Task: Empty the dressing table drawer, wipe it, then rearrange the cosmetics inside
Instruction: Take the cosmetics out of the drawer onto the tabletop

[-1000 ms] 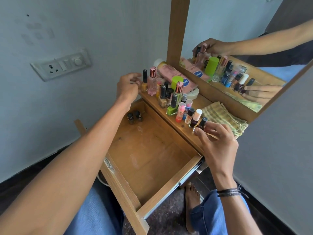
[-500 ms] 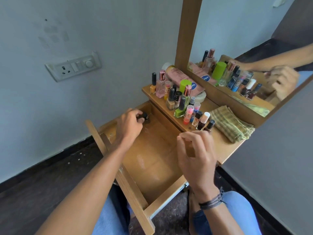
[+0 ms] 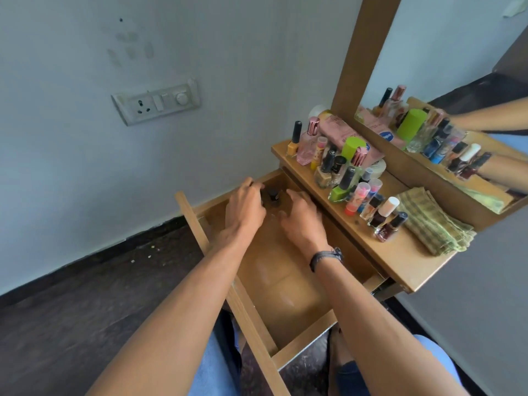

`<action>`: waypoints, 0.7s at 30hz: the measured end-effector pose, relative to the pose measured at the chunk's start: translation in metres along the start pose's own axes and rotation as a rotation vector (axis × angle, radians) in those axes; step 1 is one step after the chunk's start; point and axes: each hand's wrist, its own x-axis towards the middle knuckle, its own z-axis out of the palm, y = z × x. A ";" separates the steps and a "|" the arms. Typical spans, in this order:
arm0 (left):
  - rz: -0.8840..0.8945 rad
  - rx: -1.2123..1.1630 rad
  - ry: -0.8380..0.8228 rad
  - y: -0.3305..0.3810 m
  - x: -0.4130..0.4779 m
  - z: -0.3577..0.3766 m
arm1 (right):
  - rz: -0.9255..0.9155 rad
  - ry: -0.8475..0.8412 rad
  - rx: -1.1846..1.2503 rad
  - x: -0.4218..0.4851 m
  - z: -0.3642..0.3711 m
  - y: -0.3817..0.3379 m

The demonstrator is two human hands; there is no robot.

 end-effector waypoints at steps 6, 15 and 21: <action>0.015 0.001 -0.010 -0.003 0.002 0.003 | 0.064 -0.029 0.021 0.034 0.025 0.009; 0.023 -0.017 -0.029 -0.003 0.000 0.001 | 0.026 0.064 0.033 0.045 0.042 0.012; 0.015 -0.023 -0.017 -0.003 -0.003 -0.001 | 0.040 0.097 0.072 0.023 0.037 0.013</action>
